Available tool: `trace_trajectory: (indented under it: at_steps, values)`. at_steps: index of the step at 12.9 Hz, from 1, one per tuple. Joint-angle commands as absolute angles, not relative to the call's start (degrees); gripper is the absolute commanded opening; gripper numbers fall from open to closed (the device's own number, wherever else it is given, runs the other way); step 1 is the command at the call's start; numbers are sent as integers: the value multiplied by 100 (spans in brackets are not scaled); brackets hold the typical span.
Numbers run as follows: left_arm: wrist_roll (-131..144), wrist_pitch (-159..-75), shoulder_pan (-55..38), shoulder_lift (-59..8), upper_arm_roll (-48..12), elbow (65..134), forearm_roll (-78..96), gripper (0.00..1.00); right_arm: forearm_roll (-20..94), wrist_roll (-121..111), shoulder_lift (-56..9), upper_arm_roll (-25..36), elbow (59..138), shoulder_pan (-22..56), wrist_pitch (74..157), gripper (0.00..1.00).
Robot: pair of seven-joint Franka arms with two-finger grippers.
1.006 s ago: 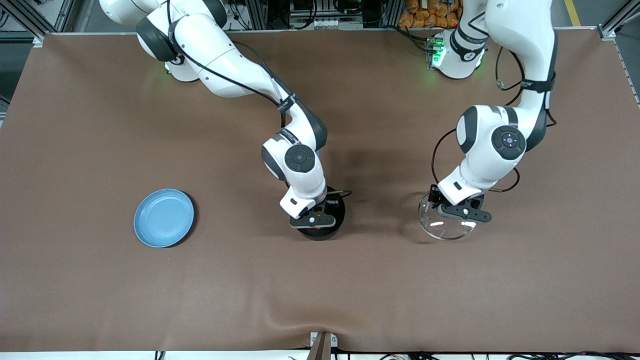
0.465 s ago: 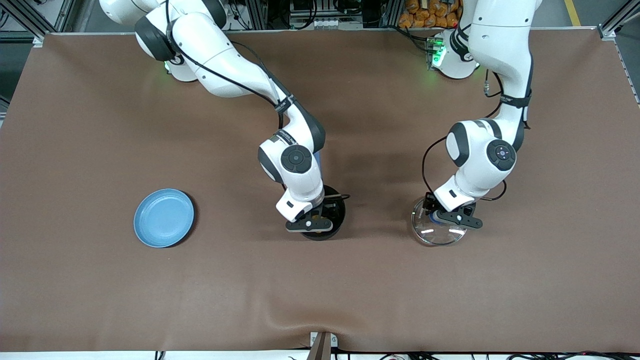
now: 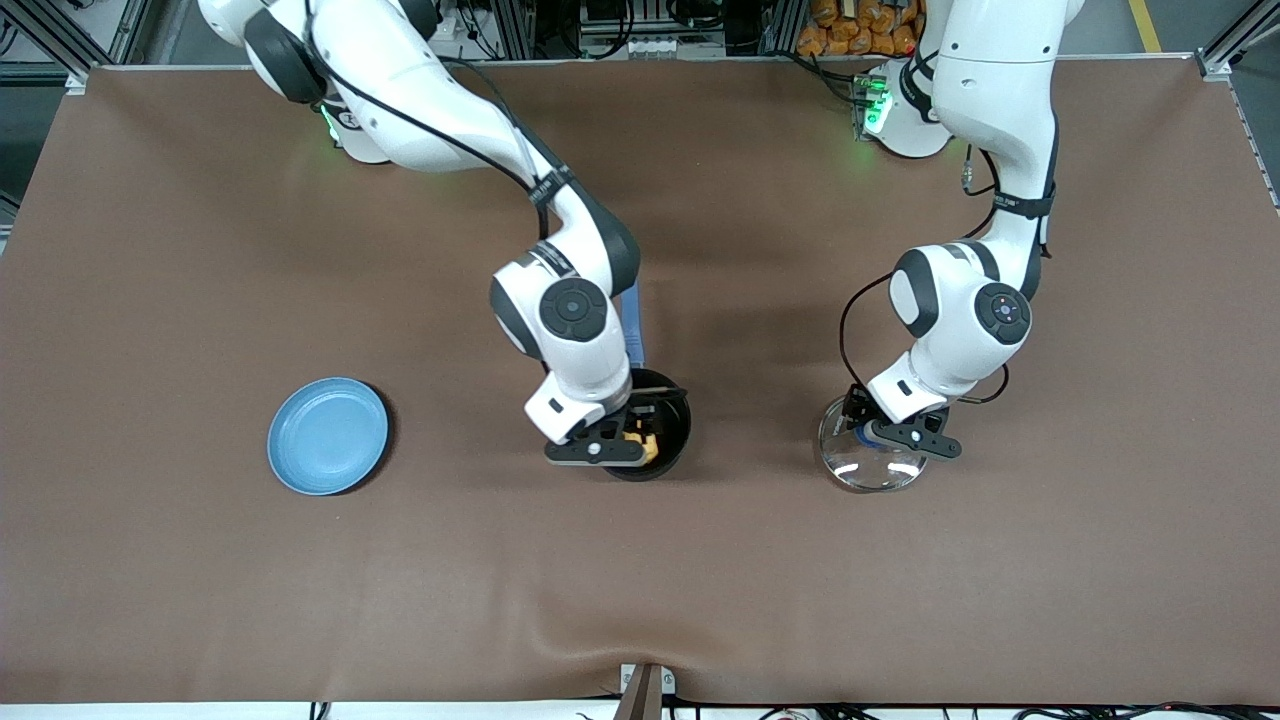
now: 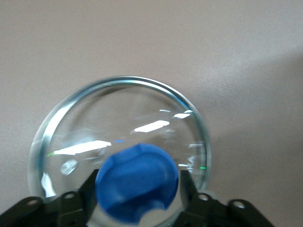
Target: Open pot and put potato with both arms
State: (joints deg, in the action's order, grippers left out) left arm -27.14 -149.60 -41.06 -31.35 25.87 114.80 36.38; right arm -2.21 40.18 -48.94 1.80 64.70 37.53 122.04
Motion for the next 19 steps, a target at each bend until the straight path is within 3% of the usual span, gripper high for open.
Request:
trace_trajectory:
  at_steps: [1, 6, 9, 12, 17, 19]
  values:
    - [-2892, -15038, -4061, -3094, 2549, 11470, 3771, 100, -220, 3999, -4221, 106, 6592, 3324, 11516, 100]
    - [-2883, -14986, -4069, -2928, 2584, 11426, 3683, 100, -255, 3921, -3175, 106, 7083, 2235, 10592, 100]
    - [-2830, -14504, -3921, -2357, 2637, 11400, 3193, 100, -255, 3157, -2700, 114, 7233, 1794, 10126, 100]
    - [-2752, -14082, -3736, -1908, 2741, 11277, 2498, 100, -299, 2500, -1998, 114, 8030, 1442, 10151, 100]
    - [-1549, -11650, -3630, -1714, 2953, 9601, 1275, 100, -299, 1803, -951, 114, 9051, 854, 10310, 100]
    - [-1066, -11024, -3612, -1522, 2953, 9221, 1004, 100, -299, 1644, -573, 114, 9411, 713, 10336, 100]
